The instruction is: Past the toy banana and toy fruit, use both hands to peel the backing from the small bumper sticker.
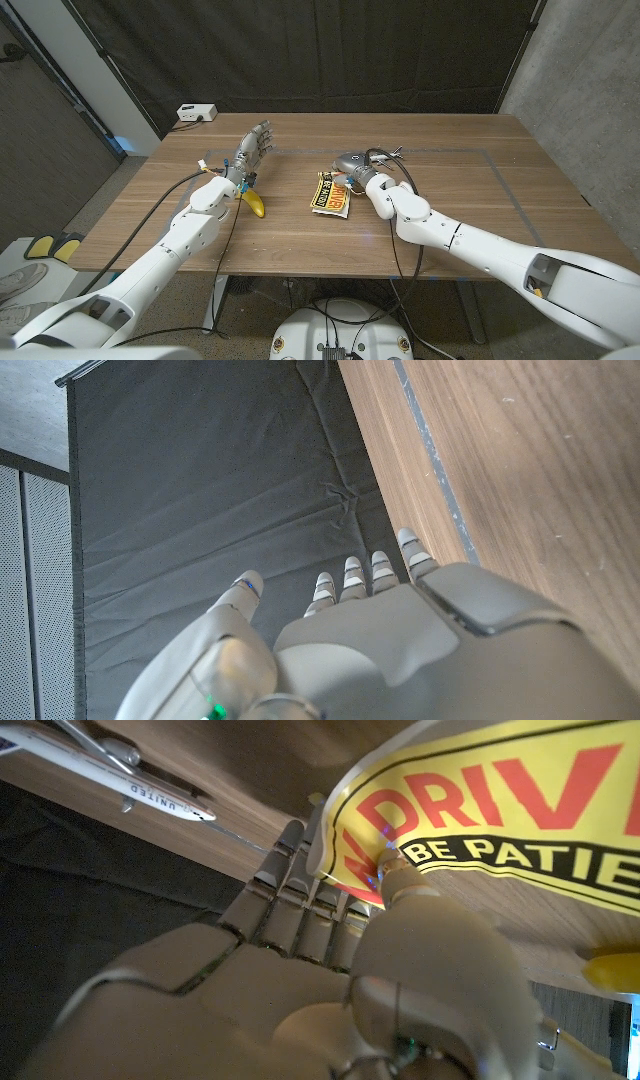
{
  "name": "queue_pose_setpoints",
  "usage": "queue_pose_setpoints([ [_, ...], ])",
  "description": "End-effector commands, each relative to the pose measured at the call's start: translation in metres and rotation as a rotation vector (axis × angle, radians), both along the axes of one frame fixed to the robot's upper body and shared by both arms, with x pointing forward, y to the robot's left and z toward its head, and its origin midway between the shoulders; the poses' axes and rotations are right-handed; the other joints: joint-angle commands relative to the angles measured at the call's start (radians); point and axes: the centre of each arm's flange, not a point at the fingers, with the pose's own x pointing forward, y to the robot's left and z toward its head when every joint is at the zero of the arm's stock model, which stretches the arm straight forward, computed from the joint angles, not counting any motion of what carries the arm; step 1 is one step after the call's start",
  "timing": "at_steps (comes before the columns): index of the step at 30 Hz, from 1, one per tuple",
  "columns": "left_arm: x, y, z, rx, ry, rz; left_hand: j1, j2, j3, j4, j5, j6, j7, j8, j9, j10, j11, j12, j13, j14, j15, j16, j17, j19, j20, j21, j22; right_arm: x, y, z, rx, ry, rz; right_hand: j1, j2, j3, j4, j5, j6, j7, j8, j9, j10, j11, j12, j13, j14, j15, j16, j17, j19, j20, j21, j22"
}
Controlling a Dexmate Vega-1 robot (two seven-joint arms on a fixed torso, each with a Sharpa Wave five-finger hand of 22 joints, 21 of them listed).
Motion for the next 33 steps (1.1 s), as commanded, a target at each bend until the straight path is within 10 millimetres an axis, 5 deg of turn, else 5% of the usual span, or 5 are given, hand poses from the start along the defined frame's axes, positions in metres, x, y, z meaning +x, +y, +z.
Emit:
queue_pose_setpoints([
  [1,0.001,-0.002,0.002,0.009,0.003,-0.012,-0.008,-0.003,0.002,-0.005,0.001,-0.001,-0.003,0.005,0.003,0.000,0.006,-0.004,0.002,-0.003,0.007,0.005,0.001,-0.006,0.002,-0.004,0.004,-0.011,-0.020,0.022,0.303,-0.114,0.088,-0.004,0.012,0.001,0.010,-0.006,0.018,0.008,0.007,0.001,0.019,0.002,0.010,0.001,0.018,-0.115,0.009,0.009,0.012,0.006,0.005,0.002],
  [22,-0.005,-0.004,0.006,0.077,0.014,-0.053,0.002,-0.005,0.007,-0.022,0.001,-0.005,-0.007,0.005,0.003,0.001,-0.002,-0.004,0.001,0.016,0.014,0.010,-0.001,-0.010,0.002,-0.008,0.003,-0.015,-0.051,0.030,0.855,-0.166,0.320,0.004,0.026,0.017,0.014,-0.021,0.078,0.023,0.016,0.002,0.078,0.013,0.031,0.009,0.070,-0.102,0.034,0.043,0.034,0.013,0.027,0.007],
  [28,-0.003,-0.002,0.010,0.111,0.014,-0.177,0.044,-0.022,0.018,-0.073,0.000,0.031,0.004,0.021,0.003,0.026,-0.002,0.005,0.001,0.043,0.011,0.016,-0.002,-0.014,0.001,-0.014,0.001,-0.012,-0.060,0.028,0.993,-0.142,0.377,0.005,0.028,0.021,0.016,-0.023,0.077,0.027,0.014,0.002,0.077,0.018,0.031,0.011,0.066,-0.099,0.032,0.048,0.033,0.015,0.030,0.008],
  [31,0.000,-0.003,0.012,0.117,0.004,-0.264,0.095,-0.040,0.029,-0.135,0.001,0.086,0.022,0.038,0.004,0.066,0.002,0.017,0.000,0.070,0.007,0.019,-0.002,-0.009,0.002,-0.016,-0.001,-0.012,-0.066,0.028,1.087,-0.133,0.421,0.006,0.029,0.023,0.017,-0.024,0.076,0.029,0.012,0.002,0.076,0.019,0.031,0.013,0.063,-0.096,0.031,0.051,0.033,0.016,0.031,0.008],
  [33,0.000,-0.003,0.013,0.124,-0.002,-0.277,0.107,-0.045,0.031,-0.150,0.001,0.097,0.025,0.040,0.004,0.073,0.000,0.018,0.000,0.073,0.004,0.019,-0.002,-0.008,0.002,-0.017,-0.001,-0.012,-0.068,0.029,1.118,-0.129,0.439,0.007,0.029,0.025,0.017,-0.025,0.077,0.029,0.012,0.002,0.077,0.019,0.032,0.014,0.066,-0.097,0.032,0.052,0.035,0.018,0.033,0.009],
])
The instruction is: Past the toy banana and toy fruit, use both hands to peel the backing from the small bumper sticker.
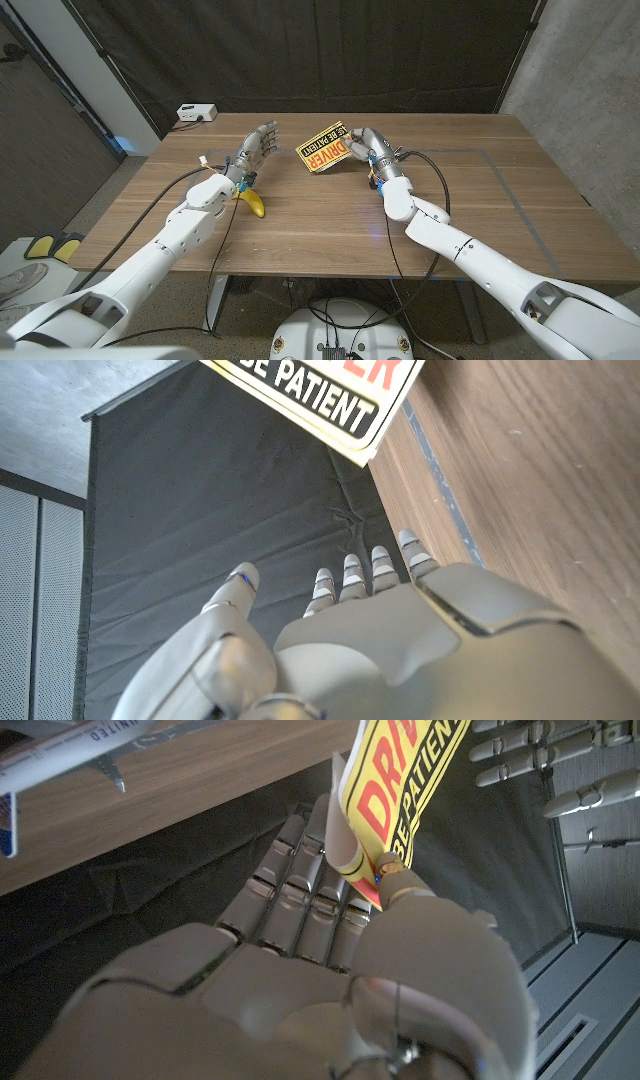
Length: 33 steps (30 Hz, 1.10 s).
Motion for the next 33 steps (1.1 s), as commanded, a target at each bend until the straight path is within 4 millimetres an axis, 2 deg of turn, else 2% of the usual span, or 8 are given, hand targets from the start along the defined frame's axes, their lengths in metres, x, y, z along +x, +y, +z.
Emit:
queue_pose_setpoints([
  [1,0.004,0.002,0.006,0.056,-0.016,-0.190,0.038,-0.019,0.007,-0.046,0.000,0.039,0.009,0.014,0.002,0.023,0.004,0.009,0.000,0.014,-0.001,0.007,0.004,0.001,0.002,-0.003,0.001,0.000,-0.023,0.001,0.321,0.001,0.187,0.005,0.008,0.009,0.000,-0.002,0.008,0.006,0.001,0.002,0.007,0.002,0.005,0.004,0.011,-0.078,0.002,0.005,0.013,0.006,0.009,0.004],
  [7,0.000,0.004,0.012,0.104,-0.037,-0.167,0.071,-0.034,0.010,-0.083,0.000,0.060,0.022,0.018,0.003,0.034,0.010,0.012,0.001,0.020,-0.009,0.006,0.004,0.002,0.002,-0.006,0.001,0.002,-0.033,0.003,0.448,0.007,0.317,0.010,0.006,0.012,-0.002,-0.003,0.013,0.008,0.000,0.003,0.022,0.003,0.011,0.007,0.025,-0.077,0.012,0.014,0.018,0.008,0.014,0.005],
  [11,-0.003,0.004,0.015,0.121,-0.052,-0.165,0.134,-0.030,0.026,-0.131,0.003,0.099,0.028,0.028,0.005,0.062,0.014,0.019,0.003,0.061,-0.025,0.017,0.006,0.020,0.002,-0.003,0.002,0.004,-0.038,0.003,0.486,0.019,0.383,0.015,0.003,0.016,-0.005,-0.003,0.019,0.009,0.001,0.003,0.027,0.000,0.014,0.009,0.027,-0.075,0.013,0.018,0.019,0.010,0.017,0.006],
  [14,-0.002,0.004,0.016,0.093,-0.065,-0.198,0.184,-0.027,0.035,-0.150,0.003,0.125,0.023,0.032,0.006,0.096,0.007,0.029,0.006,0.104,-0.041,0.029,0.008,0.040,0.002,0.003,0.003,0.005,-0.041,0.004,0.502,0.028,0.420,0.016,0.002,0.017,-0.006,-0.004,0.022,0.009,0.001,0.003,0.034,-0.001,0.017,0.011,0.029,-0.079,0.015,0.021,0.019,0.010,0.018,0.007],
  [18,0.000,0.004,0.015,0.038,-0.077,-0.265,0.257,-0.017,0.041,-0.151,0.003,0.203,0.024,0.049,0.009,0.162,-0.009,0.051,0.012,0.182,-0.074,0.051,0.014,0.080,0.002,0.018,0.008,0.008,-0.044,0.004,0.523,0.050,0.497,0.018,0.001,0.018,-0.008,-0.004,0.028,0.007,0.002,0.004,0.040,-0.001,0.020,0.013,0.034,-0.080,0.020,0.028,0.018,0.010,0.020,0.007],
  [19,0.001,0.004,0.015,0.039,-0.079,-0.273,0.278,-0.012,0.037,-0.149,0.004,0.240,0.035,0.056,0.010,0.192,-0.022,0.061,0.015,0.202,-0.085,0.057,0.017,0.087,0.003,0.021,0.010,0.009,-0.045,0.004,0.529,0.054,0.514,0.018,0.001,0.019,-0.008,-0.005,0.031,0.008,0.003,0.004,0.039,-0.002,0.019,0.013,0.039,-0.081,0.021,0.029,0.018,0.011,0.021,0.008],
  [24,0.002,0.002,0.021,0.073,-0.085,-0.300,0.327,0.001,0.030,-0.150,0.006,0.298,0.038,0.063,0.011,0.257,-0.049,0.082,0.021,0.281,-0.119,0.089,0.026,0.131,0.000,0.042,0.015,0.013,-0.046,0.003,0.551,0.071,0.565,0.019,-0.001,0.020,-0.008,-0.005,0.034,0.010,0.003,0.004,0.046,0.001,0.023,0.016,0.044,-0.081,0.026,0.034,0.018,0.011,0.024,0.008],
  [33,0.005,-0.003,0.030,0.132,-0.081,-0.310,0.424,0.025,0.022,-0.155,0.006,0.384,0.022,0.075,0.013,0.349,-0.083,0.111,0.027,0.382,-0.162,0.143,0.047,0.199,-0.001,0.082,0.026,0.016,-0.046,0.005,0.560,0.084,0.620,0.021,-0.002,0.022,-0.009,-0.006,0.038,0.012,0.002,0.005,0.049,-0.001,0.025,0.020,0.046,-0.079,0.028,0.042,0.018,0.011,0.028,0.010],
])
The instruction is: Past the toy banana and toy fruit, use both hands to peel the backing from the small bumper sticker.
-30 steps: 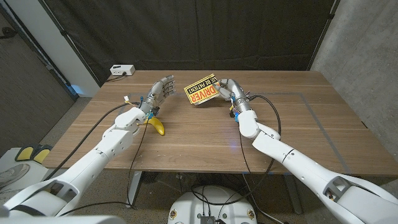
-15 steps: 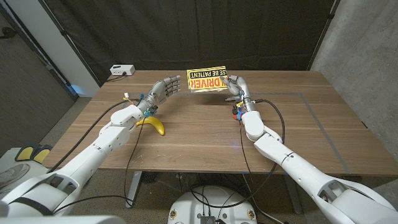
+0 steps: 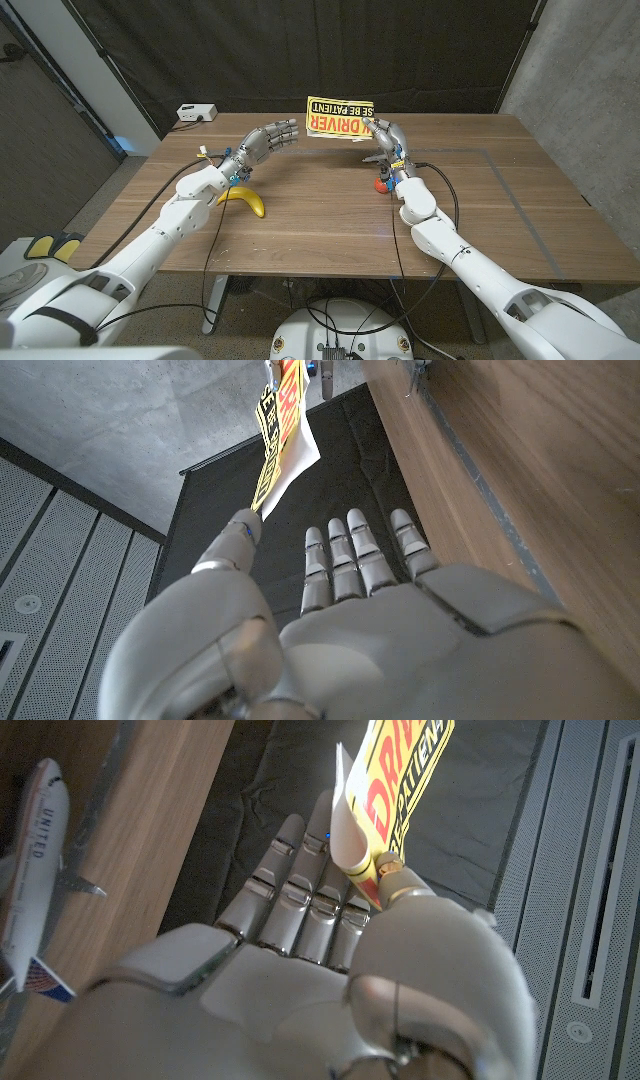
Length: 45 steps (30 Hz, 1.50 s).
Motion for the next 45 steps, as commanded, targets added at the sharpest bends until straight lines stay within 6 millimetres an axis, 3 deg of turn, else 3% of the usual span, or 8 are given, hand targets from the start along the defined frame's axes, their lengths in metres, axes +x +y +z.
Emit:
queue_pose_setpoints([
  [1,0.002,-0.006,0.010,0.058,-0.011,-0.032,0.055,0.018,-0.001,-0.003,0.007,0.043,-0.010,0.010,0.004,0.046,-0.011,0.016,0.007,0.047,-0.016,0.028,0.013,0.027,0.003,0.020,0.009,0.003,-0.003,0.003,0.044,-0.009,0.100,0.009,-0.002,0.006,0.000,-0.002,0.009,-0.002,0.006,0.006,0.013,0.000,0.007,0.004,0.009,-0.071,0.004,0.006,0.005,-0.001,0.008,0.005],
  [5,0.002,-0.008,0.013,0.088,-0.015,-0.023,0.124,0.023,0.005,-0.013,0.012,0.061,-0.017,0.008,0.004,0.062,-0.034,0.019,0.009,0.052,-0.028,0.037,0.019,0.039,-0.006,0.033,0.012,0.003,0.001,0.004,0.068,-0.016,0.128,0.009,-0.002,0.007,0.000,-0.002,0.008,-0.001,0.004,0.006,0.013,-0.001,0.007,0.006,0.010,-0.071,0.005,0.009,0.006,-0.002,0.010,0.006],
  [12,-0.002,-0.012,0.020,0.147,-0.026,0.037,0.192,0.013,0.002,-0.014,0.012,0.056,-0.021,-0.001,0.005,0.045,-0.033,0.009,0.011,0.030,-0.022,0.036,0.025,0.035,-0.004,0.039,0.014,0.004,0.008,0.008,0.054,-0.023,0.139,0.008,-0.003,0.008,0.001,-0.002,0.009,0.000,0.002,0.007,0.013,-0.001,0.008,0.009,0.011,-0.071,0.004,0.012,0.006,-0.002,0.013,0.007],
  [18,-0.006,-0.014,0.024,0.132,-0.045,0.098,0.231,-0.005,-0.055,0.005,-0.005,0.160,-0.050,0.023,0.007,0.116,-0.049,0.040,0.027,0.074,-0.027,0.086,0.061,0.046,-0.017,0.064,0.026,0.004,0.011,0.011,0.043,-0.026,0.154,0.008,-0.005,0.011,0.000,-0.002,0.012,0.000,0.002,0.007,0.015,-0.002,0.009,0.012,0.012,-0.070,0.002,0.014,0.007,-0.002,0.017,0.007],
  [22,-0.006,-0.016,0.027,0.140,-0.057,0.091,0.218,-0.015,-0.091,0.019,-0.010,0.160,-0.048,0.015,0.008,0.109,-0.034,0.042,0.036,0.064,-0.010,0.100,0.082,0.036,-0.005,0.069,0.032,0.005,0.014,0.012,0.033,-0.026,0.149,0.007,-0.006,0.012,0.001,-0.002,0.011,0.001,0.000,0.007,0.015,-0.001,0.010,0.013,0.012,-0.071,0.000,0.015,0.005,-0.003,0.018,0.008],
  [35,-0.009,-0.024,0.036,0.177,-0.053,0.143,0.228,-0.031,-0.149,0.020,0.001,0.246,-0.119,0.025,0.008,0.124,-0.045,0.061,0.060,0.021,0.006,0.117,0.122,0.009,0.006,0.079,0.044,0.005,0.018,0.012,0.022,-0.022,0.159,0.007,-0.008,0.017,-0.001,-0.002,0.013,0.000,-0.003,0.008,0.015,0.002,0.011,0.019,0.011,-0.070,-0.004,0.019,0.003,-0.003,0.024,0.009],
  [40,-0.010,-0.026,0.038,0.187,-0.056,0.151,0.292,0.013,-0.140,0.009,0.005,0.308,-0.102,0.033,0.008,0.152,-0.060,0.083,0.076,0.018,0.006,0.133,0.141,0.020,0.004,0.096,0.049,0.002,0.019,0.015,0.019,-0.036,0.169,0.005,-0.008,0.018,0.000,-0.003,0.012,0.000,-0.004,0.008,0.015,0.002,0.011,0.021,0.011,-0.070,-0.005,0.022,0.001,-0.002,0.026,0.009],
  [45,-0.009,-0.026,0.039,0.198,-0.053,0.144,0.309,0.016,-0.146,0.008,0.001,0.307,-0.100,0.026,0.008,0.154,-0.061,0.087,0.083,0.014,0.008,0.138,0.149,0.024,0.005,0.103,0.049,0.000,0.023,0.016,0.012,-0.043,0.185,0.005,-0.009,0.020,0.000,-0.002,0.013,0.001,-0.005,0.008,0.013,0.001,0.010,0.022,0.011,-0.070,-0.006,0.023,0.001,-0.003,0.028,0.009],
])
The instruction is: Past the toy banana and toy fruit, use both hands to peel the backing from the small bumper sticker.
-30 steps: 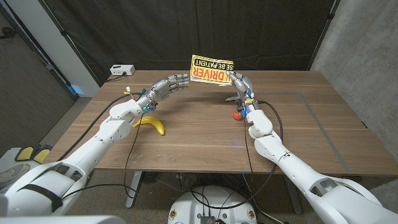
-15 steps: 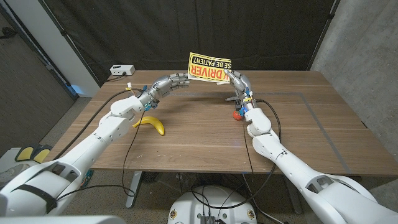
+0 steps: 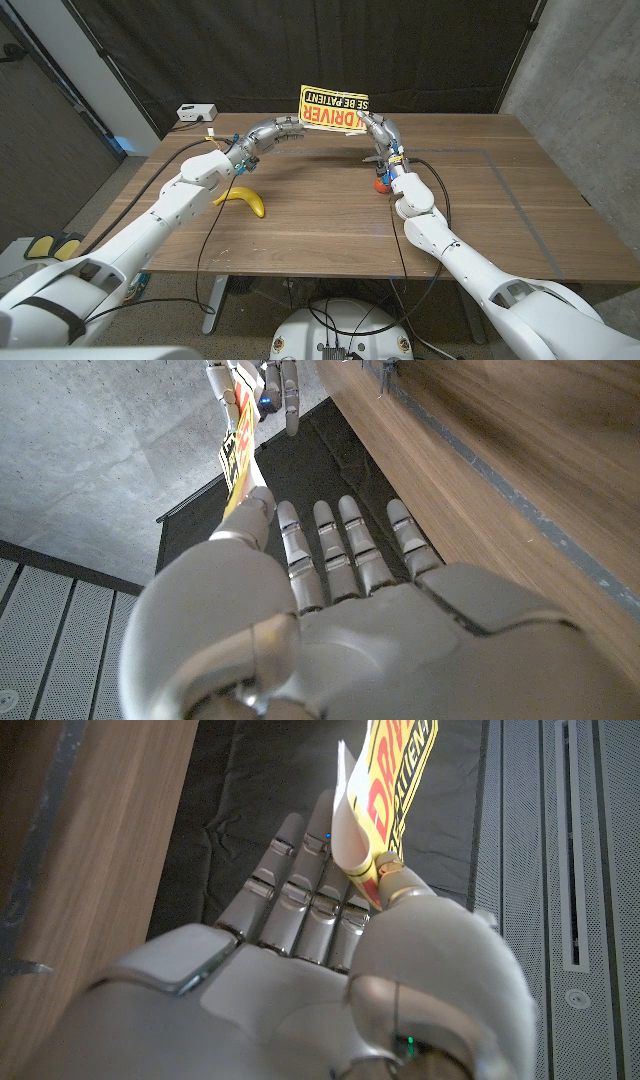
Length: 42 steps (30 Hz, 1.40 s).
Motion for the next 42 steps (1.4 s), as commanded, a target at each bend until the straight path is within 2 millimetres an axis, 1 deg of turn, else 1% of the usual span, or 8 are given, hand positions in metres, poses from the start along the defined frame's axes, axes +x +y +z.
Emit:
queue_pose_setpoints([
  [1,-0.001,-0.004,0.005,0.025,0.000,0.010,0.017,0.001,-0.007,-0.005,0.000,0.001,-0.008,-0.004,0.004,0.006,0.001,0.006,0.008,-0.007,0.003,0.008,0.007,0.007,0.004,0.011,0.005,-0.004,0.007,0.004,-0.013,-0.018,0.031,0.004,-0.008,0.009,0.003,-0.002,0.006,0.000,0.003,0.003,0.003,0.001,0.006,0.003,0.008,-0.067,-0.002,0.004,0.001,-0.002,0.005,0.005],
  [6,0.000,-0.006,0.005,0.004,-0.016,-0.015,0.025,0.003,-0.019,0.000,-0.002,0.028,-0.018,-0.002,0.004,0.020,0.000,0.017,0.017,-0.010,0.001,0.015,0.016,0.008,0.003,0.017,0.006,-0.004,0.010,0.005,-0.021,-0.018,0.045,0.003,-0.009,0.010,0.004,-0.002,0.007,0.000,0.002,0.003,0.003,0.001,0.006,0.005,0.009,-0.068,-0.003,0.005,0.000,-0.002,0.007,0.005],
  [14,-0.002,-0.007,0.010,0.035,-0.047,-0.050,0.135,0.082,0.014,-0.003,0.000,0.273,0.088,0.056,0.012,0.173,-0.039,0.118,0.075,0.076,-0.059,0.059,0.041,0.070,-0.029,0.083,0.012,-0.005,0.009,0.008,-0.004,-0.024,0.038,0.003,-0.010,0.013,0.002,-0.001,0.006,-0.001,-0.001,0.004,0.002,0.000,0.006,0.007,0.009,-0.066,-0.004,0.009,-0.002,-0.002,0.011,0.005],
  [24,-0.004,-0.011,0.014,0.037,-0.077,-0.114,0.145,0.083,0.018,0.011,0.002,0.302,0.115,0.073,0.039,0.196,-0.044,0.144,0.095,0.108,-0.089,0.066,0.051,0.110,-0.056,0.119,0.018,-0.004,0.011,0.005,-0.044,0.071,0.015,-0.006,-0.012,0.014,0.006,-0.002,-0.018,0.001,-0.014,0.004,-0.010,0.004,-0.001,0.010,-0.004,-0.053,-0.013,0.014,-0.006,0.004,0.017,0.006],
  [26,-0.005,-0.011,0.014,0.025,-0.080,-0.135,0.155,0.081,0.020,0.006,0.001,0.317,0.120,0.081,0.045,0.212,-0.041,0.154,0.099,0.118,-0.098,0.070,0.053,0.115,-0.063,0.127,0.019,-0.003,0.010,0.005,-0.092,0.155,0.001,-0.037,-0.022,0.005,0.018,0.000,-0.094,0.002,-0.055,0.003,-0.092,0.011,-0.043,0.001,-0.062,-0.034,-0.043,0.020,-0.019,0.014,0.026,0.007],
  [29,-0.005,-0.013,0.014,0.013,-0.084,-0.162,0.176,0.081,0.023,-0.003,-0.001,0.326,0.138,0.087,0.057,0.218,-0.035,0.164,0.106,0.121,-0.103,0.074,0.061,0.116,-0.071,0.137,0.022,-0.001,0.009,0.003,-0.149,0.233,-0.023,-0.124,-0.052,-0.028,0.031,0.002,-0.394,0.008,-0.187,0.003,-0.366,0.040,-0.193,-0.029,-0.300,0.040,-0.172,-0.008,-0.102,0.049,0.025,0.004],
  [35,-0.005,-0.012,0.011,-0.045,-0.085,-0.188,0.210,0.076,0.027,-0.013,0.000,0.345,0.152,0.100,0.080,0.230,-0.024,0.181,0.117,0.127,-0.111,0.078,0.070,0.118,-0.082,0.155,0.027,-0.003,0.006,0.000,-0.231,0.309,-0.147,-0.204,-0.071,-0.088,0.026,-0.002,-0.783,0.102,-0.196,-0.001,-0.704,0.121,-0.333,-0.044,-0.608,0.128,-0.318,-0.025,-0.276,0.081,-0.018,-0.008],
  [42,-0.003,-0.011,0.006,-0.118,-0.076,-0.206,0.239,0.061,0.039,-0.018,0.026,0.369,0.191,0.115,0.114,0.231,-0.003,0.198,0.130,0.128,-0.102,0.055,0.058,0.112,-0.087,0.178,0.031,-0.012,0.004,-0.002,-0.218,0.316,-0.290,-0.229,-0.054,-0.114,0.022,0.000,-0.924,0.132,-0.189,-0.001,-0.893,0.158,-0.337,-0.042,-0.787,0.180,-0.396,-0.030,-0.419,0.083,-0.072,-0.012],
])
